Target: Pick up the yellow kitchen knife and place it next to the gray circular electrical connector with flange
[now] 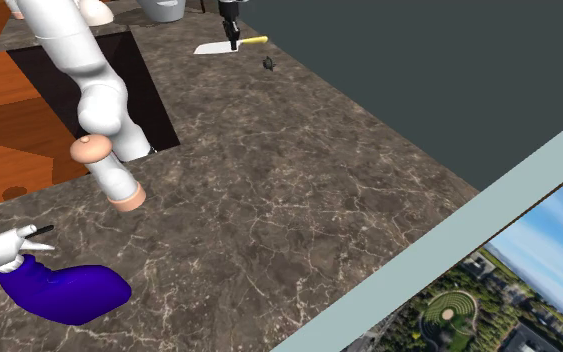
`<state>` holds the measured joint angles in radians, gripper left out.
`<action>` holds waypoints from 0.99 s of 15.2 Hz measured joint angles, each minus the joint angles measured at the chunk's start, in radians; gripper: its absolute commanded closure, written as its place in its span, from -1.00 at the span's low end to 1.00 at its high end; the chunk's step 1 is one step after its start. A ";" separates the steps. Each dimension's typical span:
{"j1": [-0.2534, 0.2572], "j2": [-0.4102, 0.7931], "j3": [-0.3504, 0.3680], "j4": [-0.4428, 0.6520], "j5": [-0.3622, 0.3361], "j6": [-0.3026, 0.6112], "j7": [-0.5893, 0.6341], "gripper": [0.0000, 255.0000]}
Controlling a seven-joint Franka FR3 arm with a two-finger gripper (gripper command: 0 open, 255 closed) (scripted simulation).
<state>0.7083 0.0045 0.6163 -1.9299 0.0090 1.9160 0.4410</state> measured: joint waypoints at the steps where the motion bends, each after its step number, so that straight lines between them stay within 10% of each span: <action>1: 0.000 0.005 0.000 -0.007 -0.003 0.011 0.002 1.00; 13: 0.004 0.032 0.002 -0.072 -0.020 0.098 0.014 1.00; 14: 0.004 0.032 0.002 -0.072 -0.020 0.098 0.014 -1.00; 15: 0.004 0.032 0.002 -0.072 -0.020 0.098 0.014 -1.00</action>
<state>0.7120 0.0361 0.6187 -2.0020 -0.0108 2.0142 0.4548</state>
